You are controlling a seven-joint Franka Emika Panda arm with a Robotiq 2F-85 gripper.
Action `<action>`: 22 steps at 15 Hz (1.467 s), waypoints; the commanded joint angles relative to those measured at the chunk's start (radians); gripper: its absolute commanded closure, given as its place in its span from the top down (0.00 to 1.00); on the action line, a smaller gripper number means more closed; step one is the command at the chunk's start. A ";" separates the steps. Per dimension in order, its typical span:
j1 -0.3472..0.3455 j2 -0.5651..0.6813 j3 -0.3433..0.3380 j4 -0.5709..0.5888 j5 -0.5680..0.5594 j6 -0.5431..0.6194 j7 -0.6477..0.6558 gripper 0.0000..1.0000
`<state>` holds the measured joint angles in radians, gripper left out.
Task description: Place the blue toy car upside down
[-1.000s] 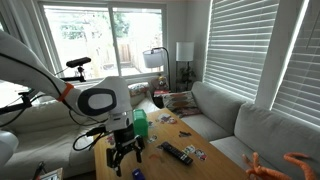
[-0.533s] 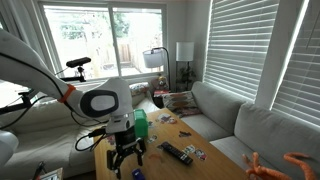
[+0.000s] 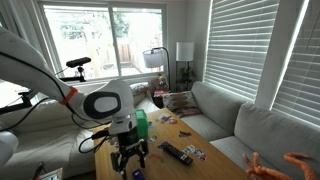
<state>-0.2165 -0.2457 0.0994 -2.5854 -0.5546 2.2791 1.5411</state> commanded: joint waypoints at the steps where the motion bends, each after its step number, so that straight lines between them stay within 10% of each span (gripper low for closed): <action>1: 0.018 0.027 -0.018 0.018 -0.044 0.016 0.042 0.85; 9: 0.045 0.049 -0.019 0.032 -0.044 0.011 0.052 0.98; 16: 0.052 0.061 -0.023 0.035 -0.057 0.015 0.068 0.42; 19: 0.057 0.062 -0.022 0.042 -0.055 0.015 0.067 0.72; 22: 0.057 0.063 -0.025 0.041 -0.051 0.008 0.069 0.35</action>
<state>-0.1786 -0.2037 0.0921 -2.5519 -0.5807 2.2822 1.5712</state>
